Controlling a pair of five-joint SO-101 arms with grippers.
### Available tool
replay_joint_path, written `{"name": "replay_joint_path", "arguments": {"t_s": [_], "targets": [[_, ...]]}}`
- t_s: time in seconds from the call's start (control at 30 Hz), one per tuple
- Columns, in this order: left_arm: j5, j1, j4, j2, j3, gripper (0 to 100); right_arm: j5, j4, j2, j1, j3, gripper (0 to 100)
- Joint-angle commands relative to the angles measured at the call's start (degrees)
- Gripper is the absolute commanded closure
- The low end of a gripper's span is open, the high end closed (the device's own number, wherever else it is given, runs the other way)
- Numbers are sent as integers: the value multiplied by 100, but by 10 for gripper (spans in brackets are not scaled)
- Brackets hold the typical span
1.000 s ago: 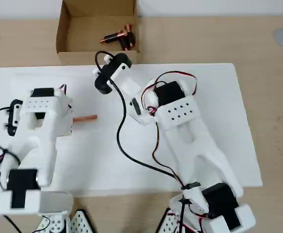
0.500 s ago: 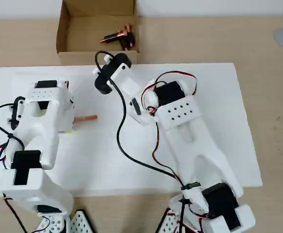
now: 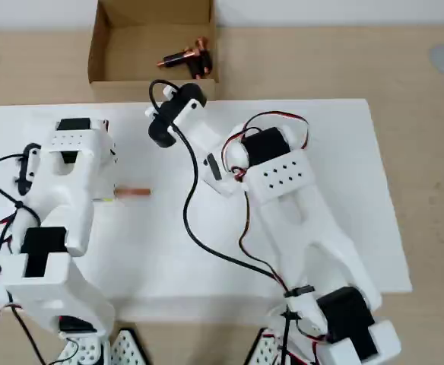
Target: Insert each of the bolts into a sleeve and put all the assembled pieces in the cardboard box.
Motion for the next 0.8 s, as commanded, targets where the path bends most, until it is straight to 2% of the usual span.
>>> {"name": "replay_joint_path", "arguments": {"t_s": [0.0,0.2,0.43,0.77], "targets": [[0,9,290,-4,-237,988,-53,26,-13,-48,-338,988],[-202,9,721,-13,-624,988,-53,26,-13,-48,-338,988],[-448,-26,1310,-13,-1688,988,-53,26,-48,-48,-338,988],[-1345,-220,2031,-13,-3437,988,-53,-88,-57,-75,-391,988]]}}
